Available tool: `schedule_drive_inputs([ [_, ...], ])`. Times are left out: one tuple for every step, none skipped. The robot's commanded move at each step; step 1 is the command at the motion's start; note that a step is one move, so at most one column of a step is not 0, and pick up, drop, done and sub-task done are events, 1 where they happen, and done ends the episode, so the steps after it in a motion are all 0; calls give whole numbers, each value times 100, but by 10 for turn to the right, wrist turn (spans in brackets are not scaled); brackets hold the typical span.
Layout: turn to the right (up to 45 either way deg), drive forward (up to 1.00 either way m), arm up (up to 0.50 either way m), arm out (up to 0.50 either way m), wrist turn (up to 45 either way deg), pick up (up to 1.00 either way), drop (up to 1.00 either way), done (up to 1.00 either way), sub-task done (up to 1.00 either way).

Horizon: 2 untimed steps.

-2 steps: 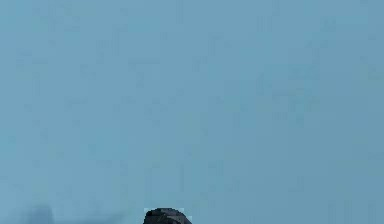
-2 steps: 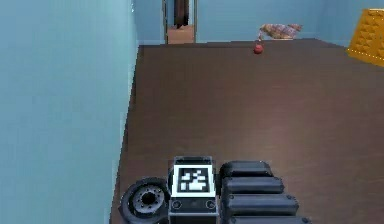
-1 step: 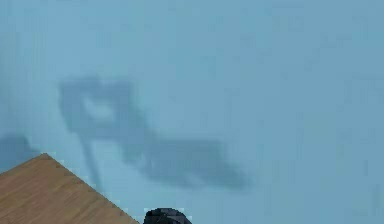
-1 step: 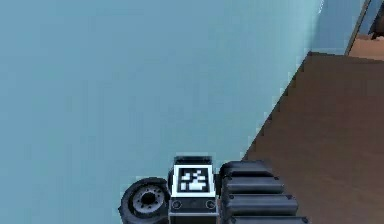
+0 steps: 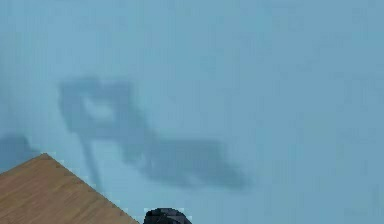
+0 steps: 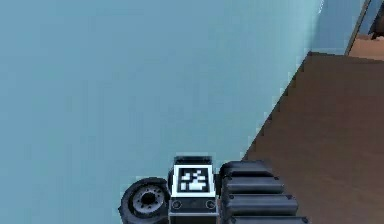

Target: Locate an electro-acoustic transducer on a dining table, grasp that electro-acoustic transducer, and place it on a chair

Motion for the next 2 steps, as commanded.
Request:
schedule_drive_inputs([
  [450, 0, 0, 0, 0, 0, 0, 0, 0],
  [450, 0, 0, 0, 0, 0, 0, 0, 0],
])
